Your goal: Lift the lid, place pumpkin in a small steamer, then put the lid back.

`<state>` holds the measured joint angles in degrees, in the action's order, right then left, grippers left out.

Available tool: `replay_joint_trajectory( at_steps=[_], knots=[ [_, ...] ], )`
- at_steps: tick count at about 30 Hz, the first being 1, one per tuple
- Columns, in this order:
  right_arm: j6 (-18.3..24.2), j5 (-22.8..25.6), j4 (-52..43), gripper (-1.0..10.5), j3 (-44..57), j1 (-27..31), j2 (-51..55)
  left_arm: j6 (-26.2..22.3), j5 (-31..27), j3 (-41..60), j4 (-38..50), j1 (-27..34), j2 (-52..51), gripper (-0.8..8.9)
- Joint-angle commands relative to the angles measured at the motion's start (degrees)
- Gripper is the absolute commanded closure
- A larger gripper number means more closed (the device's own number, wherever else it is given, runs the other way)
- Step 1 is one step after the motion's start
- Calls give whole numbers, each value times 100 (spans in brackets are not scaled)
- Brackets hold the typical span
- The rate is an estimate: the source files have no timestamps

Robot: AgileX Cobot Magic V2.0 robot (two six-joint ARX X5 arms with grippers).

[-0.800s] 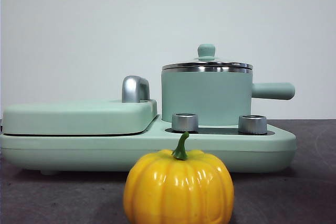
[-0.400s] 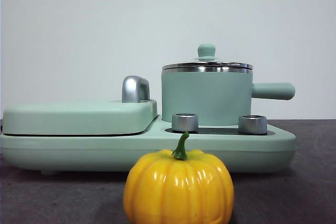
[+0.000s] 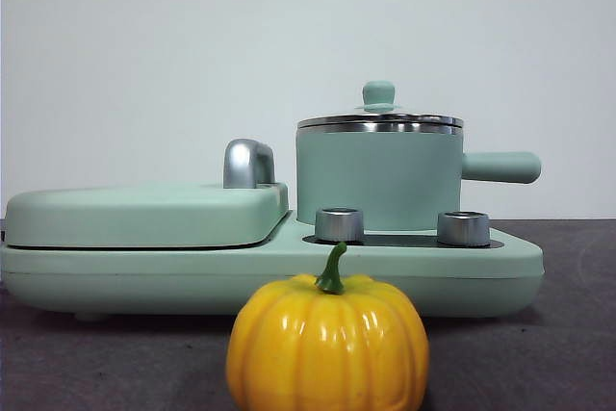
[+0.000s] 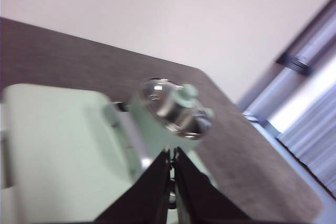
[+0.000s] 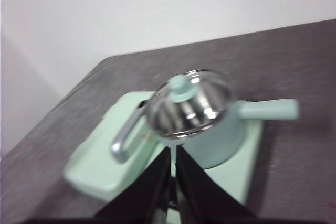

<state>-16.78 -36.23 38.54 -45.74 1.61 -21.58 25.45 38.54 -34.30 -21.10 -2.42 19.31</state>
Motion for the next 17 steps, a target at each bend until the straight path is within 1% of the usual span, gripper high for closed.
replay_joint_trajectory(
  at_steps=[1, 4, 8, 12, 14, 15, 17],
  knots=[
    [282, -365, 177, 933, -310, -2, -262, -177, 236, -376, -81, -31, 245, 804],
    [479, -667, 415, 933, -555, -2, -507, -295, 376, -649, -164, -31, 516, 804],
    [715, -918, 616, 932, -791, -2, -743, -501, 529, -973, -245, -83, 942, 802],
    [861, -942, 713, 932, -946, -2, -881, -682, 586, -1300, -400, -216, 1416, 784],
    [946, -938, 713, 932, -979, -2, -911, -874, 612, -1495, -531, -315, 1674, 777],
    [979, -935, 710, 928, -984, -2, -911, -946, 612, -1576, -581, -356, 1779, 757],
    [1001, -914, 710, 885, -984, -2, -909, -1064, 612, -1751, -651, -466, 2006, 673]
  ],
)
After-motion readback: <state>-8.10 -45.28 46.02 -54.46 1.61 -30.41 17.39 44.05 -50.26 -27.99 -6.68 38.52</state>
